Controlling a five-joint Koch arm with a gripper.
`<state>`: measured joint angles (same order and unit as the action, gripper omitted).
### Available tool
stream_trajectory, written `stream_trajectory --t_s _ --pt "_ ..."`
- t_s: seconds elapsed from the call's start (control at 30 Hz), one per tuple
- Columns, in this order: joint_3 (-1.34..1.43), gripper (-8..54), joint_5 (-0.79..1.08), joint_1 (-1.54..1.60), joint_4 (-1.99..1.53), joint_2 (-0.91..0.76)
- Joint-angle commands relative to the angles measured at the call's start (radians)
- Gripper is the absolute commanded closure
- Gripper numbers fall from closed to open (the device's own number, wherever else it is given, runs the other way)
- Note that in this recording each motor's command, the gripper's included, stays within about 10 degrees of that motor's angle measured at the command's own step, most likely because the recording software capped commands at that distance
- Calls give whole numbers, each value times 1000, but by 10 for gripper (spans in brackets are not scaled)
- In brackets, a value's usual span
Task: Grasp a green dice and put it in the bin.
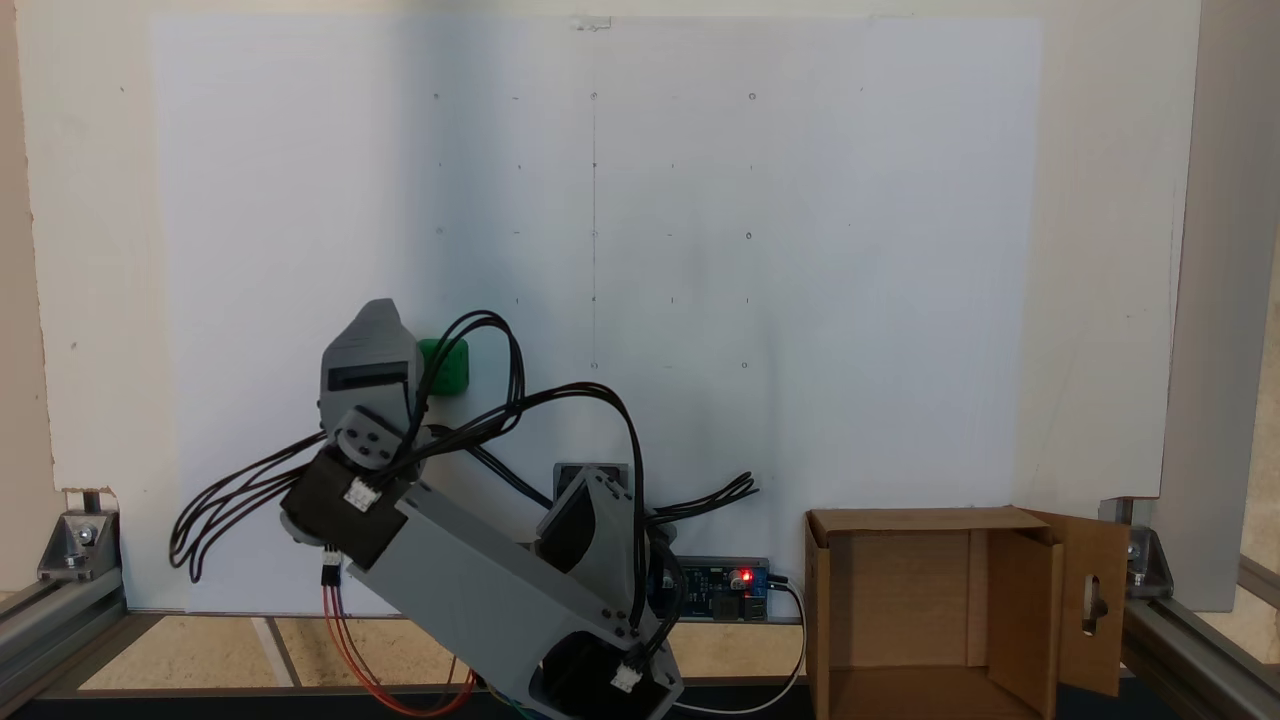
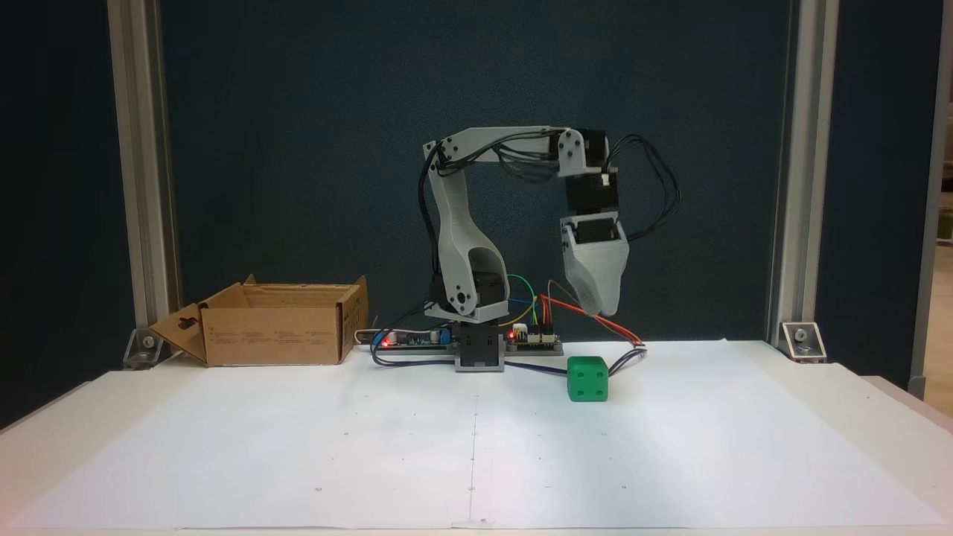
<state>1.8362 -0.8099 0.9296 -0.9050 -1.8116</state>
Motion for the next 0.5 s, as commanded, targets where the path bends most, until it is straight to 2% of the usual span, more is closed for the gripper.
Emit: stream_trajectory --t_s 0.0,0.47 --pt "5 14 -87 -2 41 -44" --pt "115 13 -87 -21 77 -103"
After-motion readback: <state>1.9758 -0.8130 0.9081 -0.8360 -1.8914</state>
